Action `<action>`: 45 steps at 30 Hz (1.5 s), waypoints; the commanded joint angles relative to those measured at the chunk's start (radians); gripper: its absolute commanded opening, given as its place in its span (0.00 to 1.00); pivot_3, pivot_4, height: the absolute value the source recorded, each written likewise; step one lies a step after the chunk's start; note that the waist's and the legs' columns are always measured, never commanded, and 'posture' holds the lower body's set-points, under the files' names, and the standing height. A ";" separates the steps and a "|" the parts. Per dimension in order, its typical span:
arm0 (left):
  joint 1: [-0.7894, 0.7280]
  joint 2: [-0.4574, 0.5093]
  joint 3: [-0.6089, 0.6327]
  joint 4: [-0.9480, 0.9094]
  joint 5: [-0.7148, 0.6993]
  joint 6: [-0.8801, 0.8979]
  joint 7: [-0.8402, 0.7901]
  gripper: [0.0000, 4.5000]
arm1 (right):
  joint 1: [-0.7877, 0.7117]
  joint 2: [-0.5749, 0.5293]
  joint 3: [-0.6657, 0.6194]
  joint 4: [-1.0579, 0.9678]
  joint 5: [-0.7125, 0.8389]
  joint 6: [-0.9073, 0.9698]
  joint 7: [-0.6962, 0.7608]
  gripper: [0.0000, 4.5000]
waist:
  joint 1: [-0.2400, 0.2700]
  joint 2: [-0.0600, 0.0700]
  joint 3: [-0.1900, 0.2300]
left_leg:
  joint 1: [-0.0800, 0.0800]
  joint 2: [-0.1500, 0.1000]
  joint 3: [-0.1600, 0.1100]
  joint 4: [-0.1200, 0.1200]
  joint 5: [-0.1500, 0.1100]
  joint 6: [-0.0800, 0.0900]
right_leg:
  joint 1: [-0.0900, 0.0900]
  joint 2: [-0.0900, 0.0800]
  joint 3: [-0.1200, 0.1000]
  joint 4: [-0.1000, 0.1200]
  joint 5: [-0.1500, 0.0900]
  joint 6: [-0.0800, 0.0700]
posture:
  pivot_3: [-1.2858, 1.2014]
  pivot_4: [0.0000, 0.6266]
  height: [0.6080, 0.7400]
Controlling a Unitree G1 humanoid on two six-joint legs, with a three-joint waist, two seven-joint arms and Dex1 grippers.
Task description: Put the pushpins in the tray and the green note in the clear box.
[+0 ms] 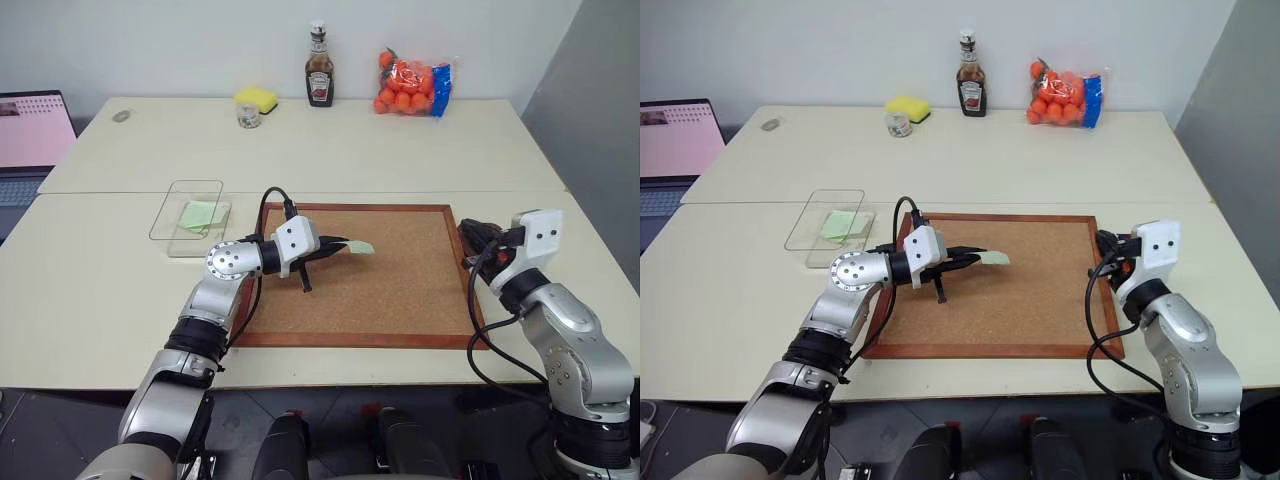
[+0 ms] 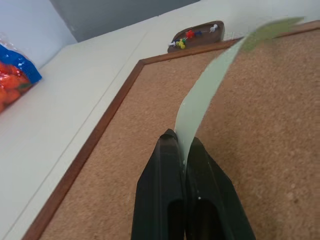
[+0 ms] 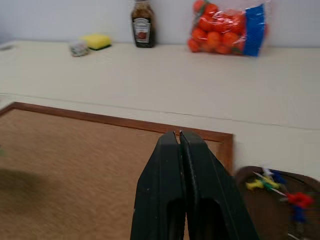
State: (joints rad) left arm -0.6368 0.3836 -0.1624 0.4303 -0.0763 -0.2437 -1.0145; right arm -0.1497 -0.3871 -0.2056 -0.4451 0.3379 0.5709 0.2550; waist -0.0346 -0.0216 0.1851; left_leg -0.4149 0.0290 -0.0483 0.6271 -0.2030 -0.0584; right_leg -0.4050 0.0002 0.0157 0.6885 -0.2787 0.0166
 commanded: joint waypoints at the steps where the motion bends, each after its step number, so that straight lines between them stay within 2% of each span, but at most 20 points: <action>1: 0.011 0.007 0.012 -0.098 -0.033 0.058 0.005 0.00 | -0.010 -0.045 -0.012 0.086 -0.092 -0.046 -0.032 0.00 | 0.000 0.000 0.000 | 0.000 0.000 0.000 0.000 0.000 0.000 | 0.000 0.000 0.000 0.000 0.000 0.000 | 0.52 0.24 1.00; 10: 0.025 0.003 0.013 -0.161 -0.041 0.126 0.019 0.00 | -0.143 -0.061 0.004 0.398 -0.177 -0.171 -0.025 0.00 | 0.003 0.000 0.000 | 0.000 0.000 0.001 0.000 0.000 0.000 | 0.000 0.000 0.001 0.000 0.000 0.000 | 0.52 0.24 1.00; 14: 0.028 0.006 0.017 -0.180 -0.044 0.141 0.025 0.00 | -0.177 -0.061 0.002 0.471 -0.189 -0.205 -0.018 0.00 | 0.004 0.000 0.000 | 0.000 0.000 0.001 0.000 0.000 0.000 | 0.000 0.000 0.001 0.000 0.000 0.000 | 0.52 0.24 1.00; 29: 0.019 0.014 0.033 -0.174 -0.048 0.153 0.056 0.00 | -0.175 -0.043 -0.007 0.461 -0.187 -0.240 -0.013 0.70 | 0.003 0.000 0.000 | 0.000 0.000 0.001 0.000 0.000 0.000 | 0.000 0.000 0.001 0.000 0.000 -0.001 | 0.52 0.24 1.00; 33: 0.007 0.024 0.075 -0.176 -0.069 0.212 0.096 0.00 | -0.149 -0.037 0.001 0.354 -0.141 -0.220 0.038 0.70 | 0.003 0.000 0.000 | 0.000 0.000 0.001 0.000 0.000 0.000 | 0.000 0.000 0.001 0.000 0.000 -0.001 | 0.52 0.24 1.00; 39: -0.003 0.079 0.178 -0.217 -0.078 0.359 0.214 0.00 | -0.083 -0.059 0.108 0.112 -0.049 -0.162 0.204 0.70 | 0.000 0.000 0.000 | 0.000 0.000 0.000 0.000 0.000 0.000 | 0.000 0.001 0.001 0.000 0.000 0.000 | 0.52 0.24 1.00; 45: 0.026 0.103 0.345 -0.331 -0.071 0.599 0.493 0.00 | -0.165 -0.065 0.239 -0.046 0.102 -0.025 0.353 0.70 | 0.000 0.000 0.000 | 0.000 0.001 -0.001 0.000 0.000 0.000 | 0.000 0.000 0.000 0.000 0.000 0.000 | 0.52 0.24 1.00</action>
State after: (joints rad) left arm -0.6146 0.4748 0.1119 0.1780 -0.1379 0.2811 -0.6162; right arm -0.2693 -0.4448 0.0140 -0.4233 0.3883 0.5126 0.5700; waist -0.0347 -0.0217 0.1854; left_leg -0.4150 0.0300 -0.0490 0.6276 -0.2030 -0.0584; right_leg -0.4051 0.0006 0.0160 0.6885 -0.2787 0.0167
